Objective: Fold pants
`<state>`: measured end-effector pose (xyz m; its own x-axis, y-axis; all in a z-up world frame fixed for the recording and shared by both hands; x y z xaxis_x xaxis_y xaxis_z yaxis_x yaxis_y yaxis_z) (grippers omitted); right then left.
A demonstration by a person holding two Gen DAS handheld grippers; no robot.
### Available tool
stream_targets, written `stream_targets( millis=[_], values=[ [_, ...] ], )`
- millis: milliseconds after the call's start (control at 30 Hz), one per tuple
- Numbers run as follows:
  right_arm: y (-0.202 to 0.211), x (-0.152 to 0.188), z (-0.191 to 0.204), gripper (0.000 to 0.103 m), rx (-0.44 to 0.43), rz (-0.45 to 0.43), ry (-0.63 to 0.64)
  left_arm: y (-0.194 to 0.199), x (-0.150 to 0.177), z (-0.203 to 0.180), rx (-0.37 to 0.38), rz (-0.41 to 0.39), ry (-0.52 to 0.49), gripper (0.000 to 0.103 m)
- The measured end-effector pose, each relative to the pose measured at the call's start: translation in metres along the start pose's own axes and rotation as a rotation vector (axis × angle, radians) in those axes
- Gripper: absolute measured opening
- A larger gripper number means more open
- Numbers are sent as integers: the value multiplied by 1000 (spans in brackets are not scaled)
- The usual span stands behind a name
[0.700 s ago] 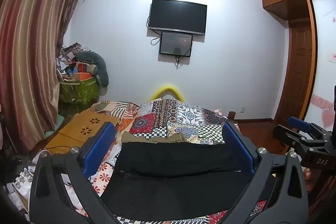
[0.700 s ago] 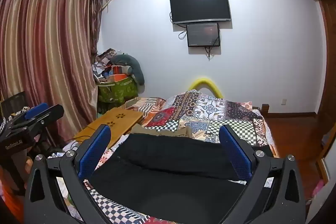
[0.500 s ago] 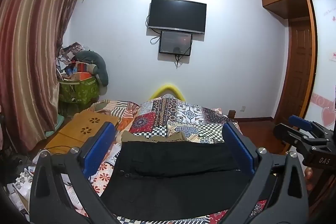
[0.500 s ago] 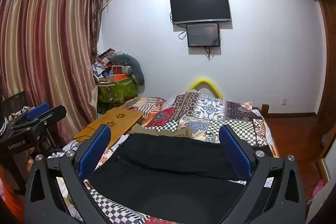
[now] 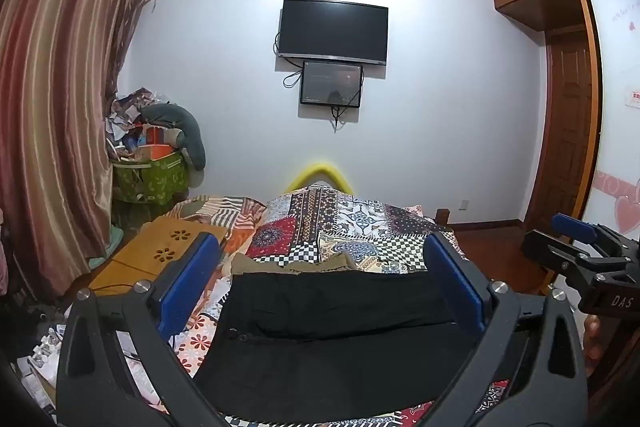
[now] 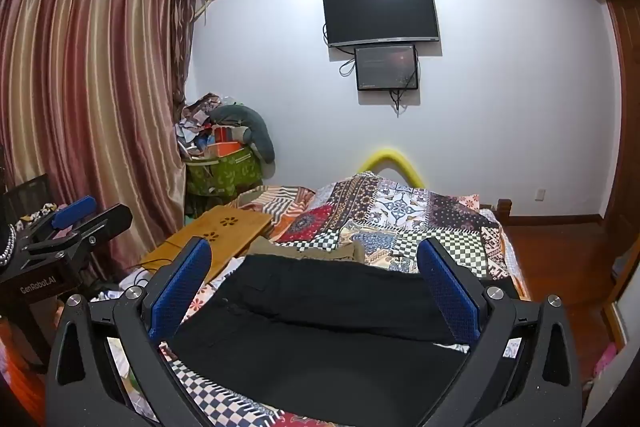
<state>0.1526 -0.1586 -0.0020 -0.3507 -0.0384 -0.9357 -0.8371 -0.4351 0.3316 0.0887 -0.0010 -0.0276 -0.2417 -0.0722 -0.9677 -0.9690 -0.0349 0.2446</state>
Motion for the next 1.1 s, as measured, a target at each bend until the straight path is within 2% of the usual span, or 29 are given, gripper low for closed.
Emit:
stream_targets(
  millis=[1100],
  values=[
    [4, -8, -13, 102, 8, -9, 2, 3, 0, -2, 6, -15, -10, 103]
  ],
)
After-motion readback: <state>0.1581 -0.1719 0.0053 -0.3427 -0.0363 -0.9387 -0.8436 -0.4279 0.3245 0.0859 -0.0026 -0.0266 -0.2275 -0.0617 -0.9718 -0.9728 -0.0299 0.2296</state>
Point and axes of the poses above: each gripper's, at about its wrist camera, not at the fingertips, and y roughly against the way its jaws point, z to its left, x to its underside, the point moved 9 cm from there along -y, roughly the way its jaws point, and after that the axes turned 2 degrees about -x, right-handed, at the moved point
